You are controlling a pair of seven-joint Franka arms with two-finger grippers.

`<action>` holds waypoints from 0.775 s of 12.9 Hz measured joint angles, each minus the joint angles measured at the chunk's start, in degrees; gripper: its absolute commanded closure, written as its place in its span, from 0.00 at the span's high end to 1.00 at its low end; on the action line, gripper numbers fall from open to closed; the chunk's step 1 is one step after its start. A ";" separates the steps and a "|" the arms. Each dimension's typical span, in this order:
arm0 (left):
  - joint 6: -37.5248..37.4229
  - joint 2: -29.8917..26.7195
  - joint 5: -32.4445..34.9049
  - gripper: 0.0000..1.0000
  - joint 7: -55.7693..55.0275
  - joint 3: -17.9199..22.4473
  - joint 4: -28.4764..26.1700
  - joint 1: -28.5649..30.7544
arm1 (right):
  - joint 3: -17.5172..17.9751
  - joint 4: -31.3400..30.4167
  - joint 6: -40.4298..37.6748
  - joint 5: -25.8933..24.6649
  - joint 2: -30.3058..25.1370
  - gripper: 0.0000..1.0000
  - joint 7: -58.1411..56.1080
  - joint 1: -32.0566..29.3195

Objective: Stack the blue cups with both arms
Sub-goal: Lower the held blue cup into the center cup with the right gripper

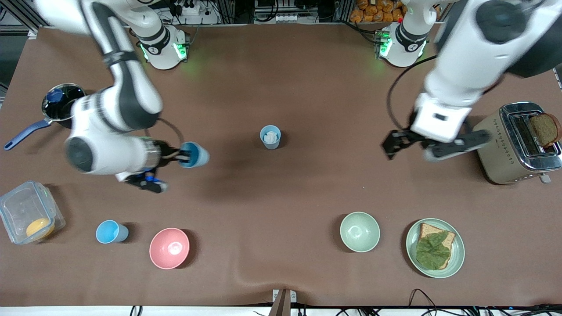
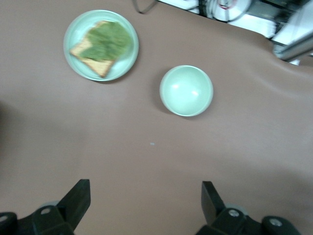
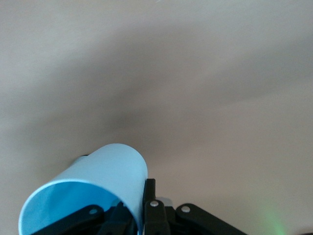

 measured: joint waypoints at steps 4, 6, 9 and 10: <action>-2.17 -2.49 -2.50 1.00 5.02 -0.19 2.20 5.28 | 0.10 -0.68 4.72 -0.28 0.03 0.00 16.61 11.31; -2.37 -3.99 -5.32 1.00 8.57 -0.18 2.27 8.44 | 0.07 -1.22 5.61 -2.12 0.03 0.00 23.39 15.45; -4.78 -6.57 -7.67 1.00 14.06 4.41 2.33 7.44 | 0.09 -5.67 10.99 -4.39 0.18 0.00 30.08 20.35; -6.12 -7.54 -8.17 1.00 16.31 7.60 2.33 5.48 | 0.08 -7.78 14.03 -4.64 0.30 0.00 31.54 21.57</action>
